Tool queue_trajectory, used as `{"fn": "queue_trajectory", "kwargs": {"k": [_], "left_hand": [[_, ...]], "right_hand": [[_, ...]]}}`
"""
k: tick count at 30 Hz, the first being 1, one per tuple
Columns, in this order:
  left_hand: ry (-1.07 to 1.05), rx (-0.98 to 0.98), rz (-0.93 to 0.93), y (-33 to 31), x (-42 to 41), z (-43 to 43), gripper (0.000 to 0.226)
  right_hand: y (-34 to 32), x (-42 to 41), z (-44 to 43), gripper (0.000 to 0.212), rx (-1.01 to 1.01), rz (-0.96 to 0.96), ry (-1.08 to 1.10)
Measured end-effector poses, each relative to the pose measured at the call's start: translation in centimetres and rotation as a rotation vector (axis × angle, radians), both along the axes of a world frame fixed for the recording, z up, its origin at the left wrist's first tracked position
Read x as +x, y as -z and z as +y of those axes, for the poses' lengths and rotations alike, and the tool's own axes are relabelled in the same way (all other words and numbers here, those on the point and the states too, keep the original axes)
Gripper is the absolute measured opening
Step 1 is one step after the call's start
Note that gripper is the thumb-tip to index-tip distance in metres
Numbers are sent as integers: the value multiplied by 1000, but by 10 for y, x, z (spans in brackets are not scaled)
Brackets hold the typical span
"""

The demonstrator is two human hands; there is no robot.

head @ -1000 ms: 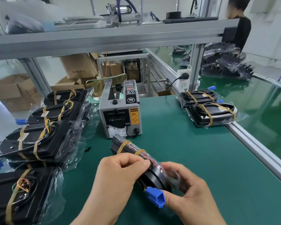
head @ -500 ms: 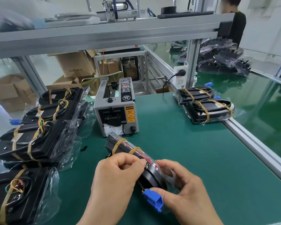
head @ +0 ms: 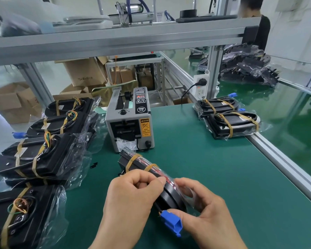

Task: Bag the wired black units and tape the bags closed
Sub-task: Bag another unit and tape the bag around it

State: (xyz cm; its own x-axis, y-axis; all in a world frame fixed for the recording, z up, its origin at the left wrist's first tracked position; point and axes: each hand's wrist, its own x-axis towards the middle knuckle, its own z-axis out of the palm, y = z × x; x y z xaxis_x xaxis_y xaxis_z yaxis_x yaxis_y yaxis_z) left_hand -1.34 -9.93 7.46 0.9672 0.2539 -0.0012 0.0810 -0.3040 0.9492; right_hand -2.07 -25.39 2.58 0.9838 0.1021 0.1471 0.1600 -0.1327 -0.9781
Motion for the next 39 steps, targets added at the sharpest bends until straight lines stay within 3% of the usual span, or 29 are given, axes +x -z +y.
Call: {"fn": "queue_trajectory", "kwargs": {"k": [10,14,17,23,39], "left_hand": [[-24,59,-38,6,-1,0,11],[-54,136,-27,5,0,2,27],[-53,175,-28,2,4,5,24],[-5,236,-33,1,7,10,18],[211,295,-64,1,11,29,40]], "right_hand": [[0,-2,-1,59,1,-7,-10],[0,-2,0,60,-19,-31,-12],[1,-1,1,59,-22,-42,-7],[2,-1,1,58,-23,-50,1],[4,1,0,59,-2,-36,0]]}}
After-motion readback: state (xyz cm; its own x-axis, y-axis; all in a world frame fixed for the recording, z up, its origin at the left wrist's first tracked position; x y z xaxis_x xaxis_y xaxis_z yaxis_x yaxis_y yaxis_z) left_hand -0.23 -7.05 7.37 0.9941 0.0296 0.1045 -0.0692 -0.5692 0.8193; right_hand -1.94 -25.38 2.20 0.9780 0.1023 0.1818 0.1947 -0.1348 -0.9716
